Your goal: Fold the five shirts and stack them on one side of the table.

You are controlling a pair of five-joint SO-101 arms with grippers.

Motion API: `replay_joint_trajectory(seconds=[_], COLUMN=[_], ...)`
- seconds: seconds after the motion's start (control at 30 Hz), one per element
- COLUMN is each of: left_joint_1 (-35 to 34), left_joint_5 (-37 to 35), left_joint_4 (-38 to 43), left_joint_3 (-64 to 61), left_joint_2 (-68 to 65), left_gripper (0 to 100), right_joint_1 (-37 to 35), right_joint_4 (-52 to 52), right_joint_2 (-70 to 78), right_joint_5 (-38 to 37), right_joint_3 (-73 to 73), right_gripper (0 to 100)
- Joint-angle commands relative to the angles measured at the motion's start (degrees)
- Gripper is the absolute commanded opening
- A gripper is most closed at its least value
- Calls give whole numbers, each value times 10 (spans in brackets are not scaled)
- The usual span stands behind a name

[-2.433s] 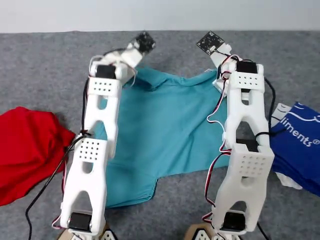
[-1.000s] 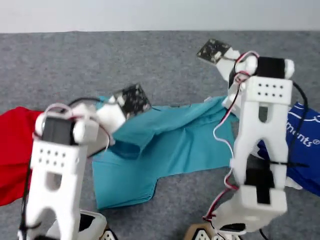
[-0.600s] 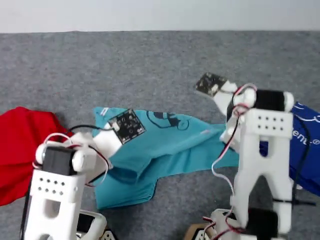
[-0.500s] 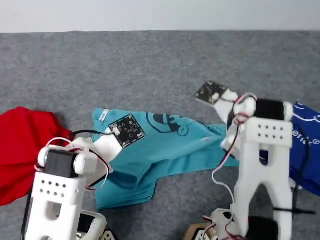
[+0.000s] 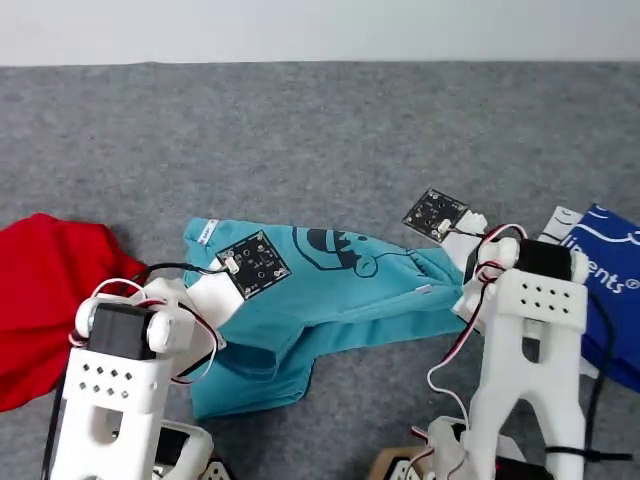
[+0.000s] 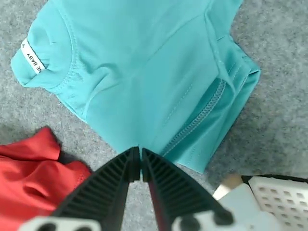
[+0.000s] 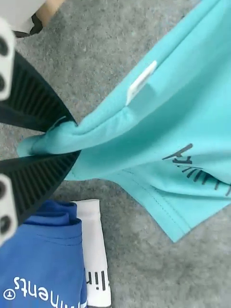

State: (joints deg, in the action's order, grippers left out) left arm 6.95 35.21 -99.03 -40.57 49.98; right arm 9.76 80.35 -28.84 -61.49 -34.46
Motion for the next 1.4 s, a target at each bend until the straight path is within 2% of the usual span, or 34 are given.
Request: replay_joint_trajectory(seconds=[0.0,0.2,0.4,0.5,0.6,0.73,0.97,1.1,1.2,1.37], left_joint_1=[-2,-1,-2,-25,-61,-69,-69,-69,-69,-68], left_joint_5=[-3,-46,-86,-138,-142,-142,-145,-143,-145,-142], left_joint_4=[-18,-17,-6,63,156,216,207,207,207,185], left_joint_3=[6,28,34,30,22,33,187,276,327,406], left_joint_2=[11,71,101,101,89,-19,-291,-433,-531,-651], left_gripper=[36,148,167,141,63,5,7,25,104,143], right_joint_1=[9,23,24,23,15,-11,-42,-43,-40,-40], right_joint_4=[2,40,31,-3,-41,-49,-21,-23,-20,-20], right_joint_2=[-21,-73,-110,-108,-90,-40,62,112,142,178], right_joint_5=[-4,61,101,142,209,254,292,315,340,392], right_joint_3=[7,40,55,55,56,65,117,135,161,186], right_gripper=[50,229,253,252,247,150,8,11,28,173])
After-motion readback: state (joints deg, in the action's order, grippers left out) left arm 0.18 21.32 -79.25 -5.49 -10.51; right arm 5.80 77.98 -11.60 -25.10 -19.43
